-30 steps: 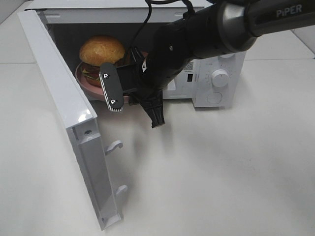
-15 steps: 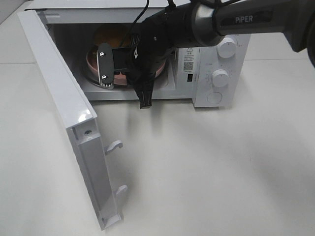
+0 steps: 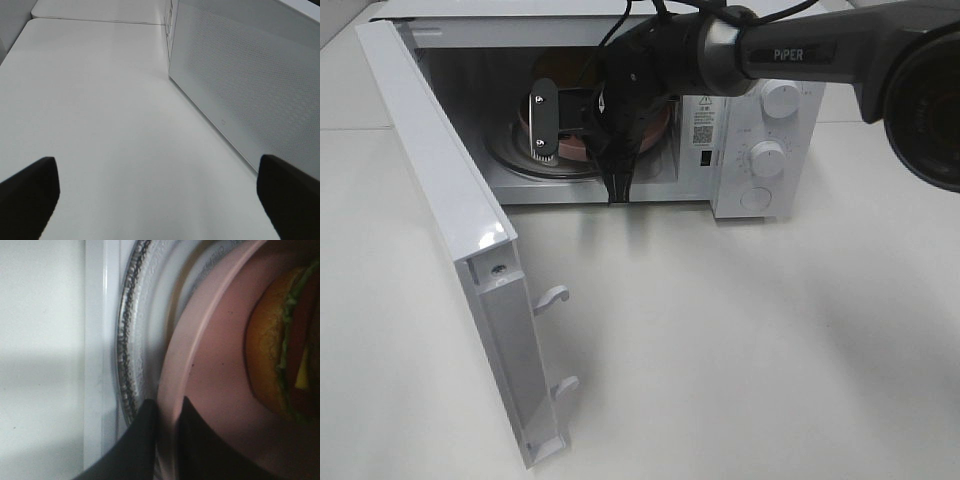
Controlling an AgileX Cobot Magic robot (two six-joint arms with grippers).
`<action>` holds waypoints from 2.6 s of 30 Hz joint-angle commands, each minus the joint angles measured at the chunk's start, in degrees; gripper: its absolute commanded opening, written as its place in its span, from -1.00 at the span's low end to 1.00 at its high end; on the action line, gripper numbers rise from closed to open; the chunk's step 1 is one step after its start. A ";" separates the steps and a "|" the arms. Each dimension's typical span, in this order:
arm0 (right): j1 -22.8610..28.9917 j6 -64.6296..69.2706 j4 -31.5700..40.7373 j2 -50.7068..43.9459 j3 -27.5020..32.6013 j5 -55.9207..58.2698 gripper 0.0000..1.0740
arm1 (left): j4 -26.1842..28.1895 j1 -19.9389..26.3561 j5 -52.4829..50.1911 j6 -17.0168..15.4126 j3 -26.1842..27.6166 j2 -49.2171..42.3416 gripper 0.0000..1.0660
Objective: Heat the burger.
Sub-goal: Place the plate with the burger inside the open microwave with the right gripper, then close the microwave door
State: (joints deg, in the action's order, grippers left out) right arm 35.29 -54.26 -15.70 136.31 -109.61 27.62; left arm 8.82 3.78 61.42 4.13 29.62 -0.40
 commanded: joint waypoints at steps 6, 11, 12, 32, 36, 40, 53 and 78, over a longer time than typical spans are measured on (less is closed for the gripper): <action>-1.03 0.17 -1.20 -0.92 -1.15 -3.09 -0.83 | 0.23 -0.17 -0.06 0.00 -0.11 -0.57 0.87; -1.03 0.00 -1.20 -0.92 -1.15 -3.38 -0.77 | 0.23 -0.17 -0.06 0.00 -0.11 -0.57 0.87; -1.03 -0.52 -1.20 -0.92 -1.15 -3.38 -0.73 | 0.23 -0.17 -0.06 0.00 -0.11 -0.57 0.87; 0.34 2.64 -1.15 -0.92 -1.15 -3.04 -0.23 | 0.23 -0.17 -0.06 0.00 -0.11 -0.57 0.87; 0.34 2.75 -1.20 -1.32 -1.15 -2.69 -0.15 | 0.23 -0.17 -0.06 0.00 -0.11 -0.57 0.87; 0.34 2.75 -1.20 -1.89 -0.86 -2.23 -0.15 | 0.23 -0.17 -0.06 0.00 -0.11 -0.57 0.87; 0.17 2.98 -1.32 -6.53 6.88 -5.79 0.01 | 0.23 -0.17 -0.06 0.00 -0.11 -0.57 0.87; 0.11 7.96 -5.61 -26.30 38.33 -22.63 0.55 | 0.23 -0.17 -0.06 0.00 -0.11 -0.57 0.87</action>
State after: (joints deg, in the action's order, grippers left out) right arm 35.29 -48.01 -20.68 113.04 -73.74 6.30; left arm 8.82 3.78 61.42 4.13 29.62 -0.40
